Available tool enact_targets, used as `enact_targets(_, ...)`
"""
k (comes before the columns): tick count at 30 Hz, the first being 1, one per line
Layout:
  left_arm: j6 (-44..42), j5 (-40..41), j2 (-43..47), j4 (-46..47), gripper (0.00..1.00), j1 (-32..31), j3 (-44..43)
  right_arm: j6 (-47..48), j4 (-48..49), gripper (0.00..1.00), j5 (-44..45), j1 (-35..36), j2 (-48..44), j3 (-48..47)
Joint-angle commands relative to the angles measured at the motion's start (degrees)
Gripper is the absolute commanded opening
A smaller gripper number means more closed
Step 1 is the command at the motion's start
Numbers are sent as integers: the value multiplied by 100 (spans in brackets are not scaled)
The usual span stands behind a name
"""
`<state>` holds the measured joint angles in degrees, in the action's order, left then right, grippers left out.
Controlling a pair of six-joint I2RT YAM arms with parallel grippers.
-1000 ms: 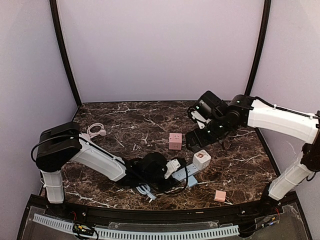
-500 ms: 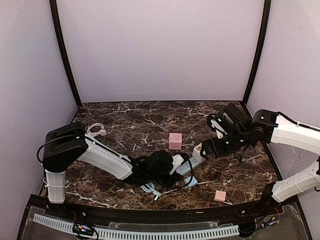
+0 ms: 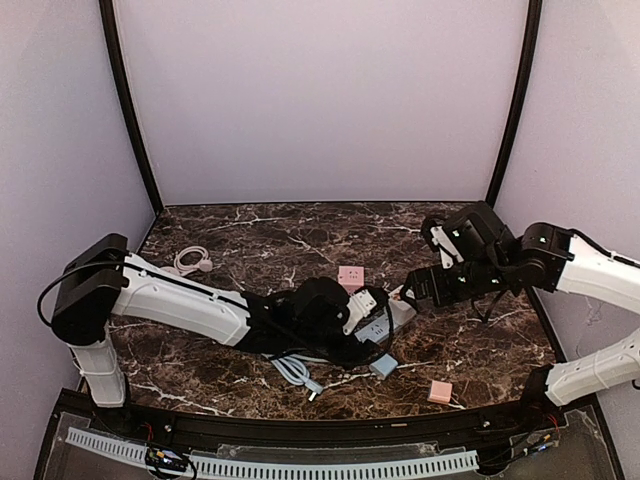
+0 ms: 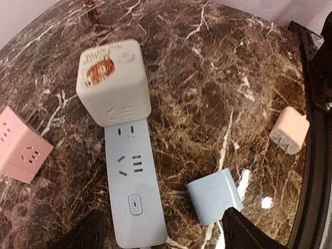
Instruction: Insert the plug
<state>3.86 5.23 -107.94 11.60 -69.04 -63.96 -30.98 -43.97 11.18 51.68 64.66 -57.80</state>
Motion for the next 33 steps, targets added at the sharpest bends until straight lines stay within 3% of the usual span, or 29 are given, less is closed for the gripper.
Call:
enact_targets(1,-70,-339,523,-679,78,-31,-188,-58,334,99,203,-29,-228,121)
enact_targets(6,-54,-671,514,-852,74,-260,-193,-116,371,99,299,-26,-456,205)
enact_targets(15,811,252,3,-988,68,-669,-393,-368,375,99,532,-26,-940,416)
enact_targets(24,946,740,-619,-919,60,-752,-742,-439,389,99,462,-26,-1047,514)
enact_targets(33,951,477,-1003,-810,58,-752,-1020,-453,356,99,473,-26,-1114,551)
